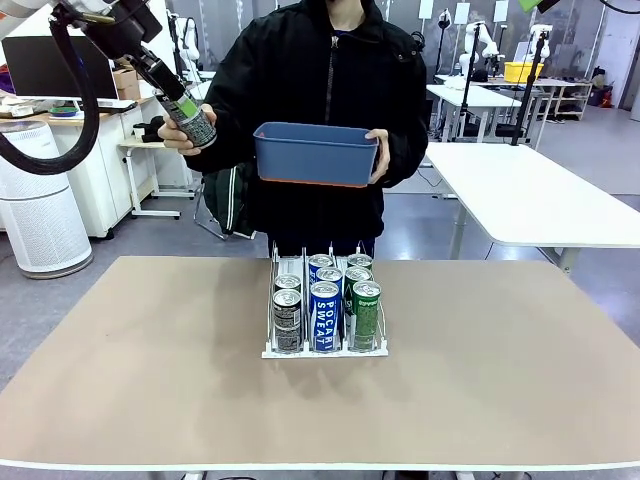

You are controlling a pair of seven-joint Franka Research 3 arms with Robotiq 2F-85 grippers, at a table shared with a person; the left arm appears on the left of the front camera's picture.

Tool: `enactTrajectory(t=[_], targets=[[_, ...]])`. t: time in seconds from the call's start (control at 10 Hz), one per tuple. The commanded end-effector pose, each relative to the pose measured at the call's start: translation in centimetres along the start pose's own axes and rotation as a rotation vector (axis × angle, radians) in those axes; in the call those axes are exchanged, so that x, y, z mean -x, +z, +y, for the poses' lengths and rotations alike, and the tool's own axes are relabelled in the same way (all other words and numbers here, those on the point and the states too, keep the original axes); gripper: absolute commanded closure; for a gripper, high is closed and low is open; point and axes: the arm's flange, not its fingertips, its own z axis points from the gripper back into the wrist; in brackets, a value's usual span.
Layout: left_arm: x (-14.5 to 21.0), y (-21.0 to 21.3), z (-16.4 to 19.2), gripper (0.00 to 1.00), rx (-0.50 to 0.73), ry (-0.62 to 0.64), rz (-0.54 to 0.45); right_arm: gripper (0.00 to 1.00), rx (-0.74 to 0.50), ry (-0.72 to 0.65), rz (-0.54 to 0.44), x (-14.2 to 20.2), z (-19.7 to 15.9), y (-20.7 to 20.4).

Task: Fill the beverage cans into the dispenser.
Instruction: Pick up the Pepsi coke handed by the human, then place the picked Pepsi coke in the line of the Automatic Can Dispenser with the same cans.

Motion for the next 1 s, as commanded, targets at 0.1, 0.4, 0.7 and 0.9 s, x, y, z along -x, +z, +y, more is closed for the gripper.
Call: enactTrajectory(t=[0.1,0.4,0.7,0.9], targets=[[0.14,0.07,0.14,1.0,-0.001,0.003,0.0,0.0,-0.003,-0.002,0.0,0.09,0.01,-0.08],[0.14,0.07,0.14,1.0,-0.001,0.003,0.0,0.0,-0.003,-0.002,0.0,0.09,0.01,-0.08],[0.14,0.07,0.14,1.0,-0.001,0.003,0.0,0.0,-0.003,-0.002,0.0,0.09,0.01,-0.08],[0.14,0.07,0.14,1.0,-0.001,0.003,0.0,0.0,-0.003,-0.002,0.0,0.09,0.01,-0.08]])
